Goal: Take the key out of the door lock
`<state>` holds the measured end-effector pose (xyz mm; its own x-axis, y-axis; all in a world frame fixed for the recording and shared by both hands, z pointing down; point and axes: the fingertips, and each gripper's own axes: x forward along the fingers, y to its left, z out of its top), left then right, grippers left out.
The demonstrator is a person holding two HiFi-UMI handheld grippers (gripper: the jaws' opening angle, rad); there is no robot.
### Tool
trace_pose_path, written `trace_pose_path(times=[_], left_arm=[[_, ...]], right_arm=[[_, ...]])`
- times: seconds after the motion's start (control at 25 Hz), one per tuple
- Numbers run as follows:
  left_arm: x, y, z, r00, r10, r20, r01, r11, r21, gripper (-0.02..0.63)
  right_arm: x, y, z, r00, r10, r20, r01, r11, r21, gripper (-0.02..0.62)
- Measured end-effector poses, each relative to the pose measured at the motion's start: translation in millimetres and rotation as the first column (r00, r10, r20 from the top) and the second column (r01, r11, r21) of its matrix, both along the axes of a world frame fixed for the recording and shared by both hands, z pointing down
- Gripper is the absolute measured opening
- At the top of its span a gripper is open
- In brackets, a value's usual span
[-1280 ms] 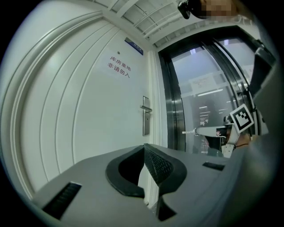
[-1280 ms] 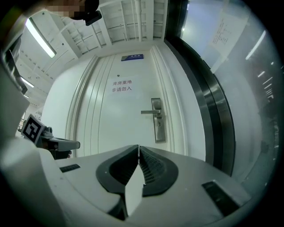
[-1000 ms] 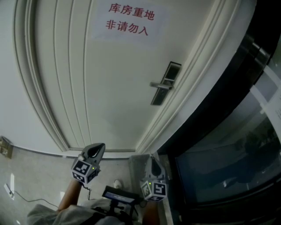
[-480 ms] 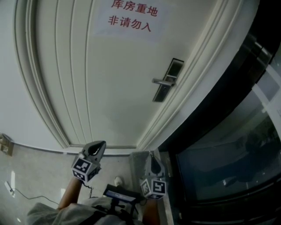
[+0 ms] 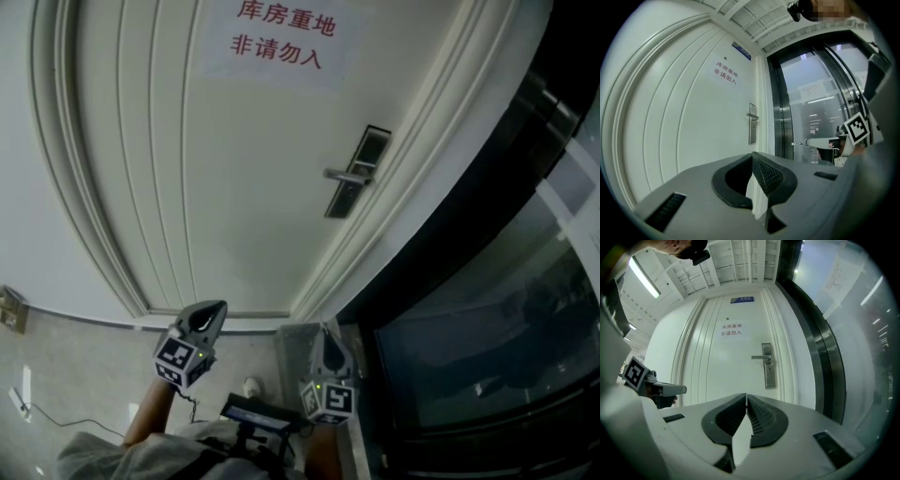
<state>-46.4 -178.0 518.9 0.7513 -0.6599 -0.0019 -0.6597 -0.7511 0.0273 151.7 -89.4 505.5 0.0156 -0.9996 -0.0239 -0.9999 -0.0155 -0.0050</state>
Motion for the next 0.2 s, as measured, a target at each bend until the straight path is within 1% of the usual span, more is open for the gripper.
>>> trace_pose_path(times=[0.2], left_arm=[[-0.1, 0.7, 0.7, 1.000, -0.004, 0.003, 0.004, 1.000, 0.000, 0.006]], right_arm=[[-1.3, -0.6, -0.2, 1.000, -0.015, -0.012, 0.015, 1.000, 0.003, 0.020]])
